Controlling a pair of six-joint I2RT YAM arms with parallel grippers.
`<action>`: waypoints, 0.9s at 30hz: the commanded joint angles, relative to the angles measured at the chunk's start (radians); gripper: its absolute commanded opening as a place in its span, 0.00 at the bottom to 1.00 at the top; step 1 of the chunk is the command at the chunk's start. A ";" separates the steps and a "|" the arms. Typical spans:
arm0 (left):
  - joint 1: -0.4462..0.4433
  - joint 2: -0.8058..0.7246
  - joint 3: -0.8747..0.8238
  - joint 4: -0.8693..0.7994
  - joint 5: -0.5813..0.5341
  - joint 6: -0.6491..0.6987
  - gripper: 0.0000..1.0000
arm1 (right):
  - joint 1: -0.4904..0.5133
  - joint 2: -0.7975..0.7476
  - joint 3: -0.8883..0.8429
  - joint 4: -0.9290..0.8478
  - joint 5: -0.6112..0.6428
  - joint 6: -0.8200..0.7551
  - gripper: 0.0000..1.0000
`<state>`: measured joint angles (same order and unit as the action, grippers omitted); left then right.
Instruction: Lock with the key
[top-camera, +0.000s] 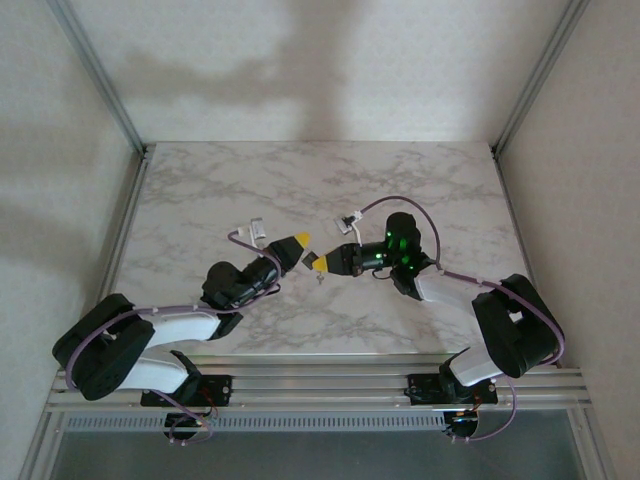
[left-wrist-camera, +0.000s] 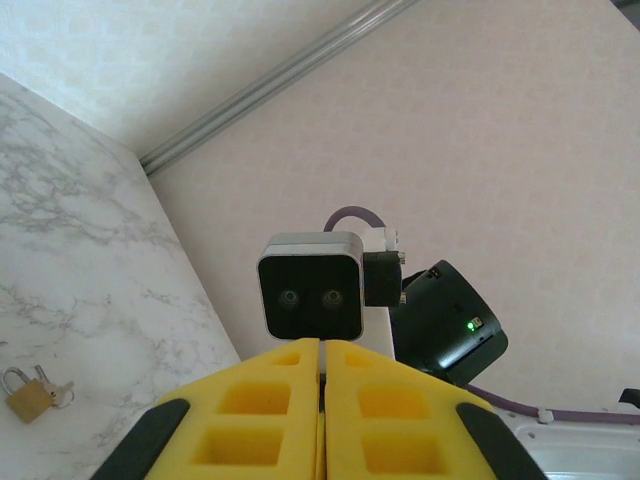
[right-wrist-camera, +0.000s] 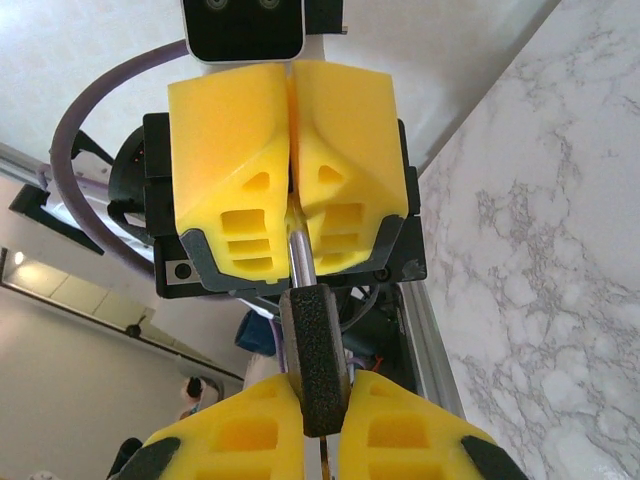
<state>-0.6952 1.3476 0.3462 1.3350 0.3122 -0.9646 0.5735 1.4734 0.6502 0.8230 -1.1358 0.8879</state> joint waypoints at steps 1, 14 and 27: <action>-0.097 0.022 0.011 0.020 0.195 0.002 0.00 | -0.031 -0.015 0.022 0.073 0.201 0.028 0.00; -0.130 0.048 0.014 0.007 0.179 0.015 0.00 | -0.053 -0.022 0.001 0.106 0.222 0.051 0.00; -0.158 0.055 0.024 -0.031 0.157 0.033 0.00 | -0.069 -0.016 -0.002 0.128 0.233 0.076 0.00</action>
<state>-0.7452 1.3846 0.3634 1.3418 0.2337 -0.9386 0.5411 1.4620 0.6182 0.8558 -1.1511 0.9382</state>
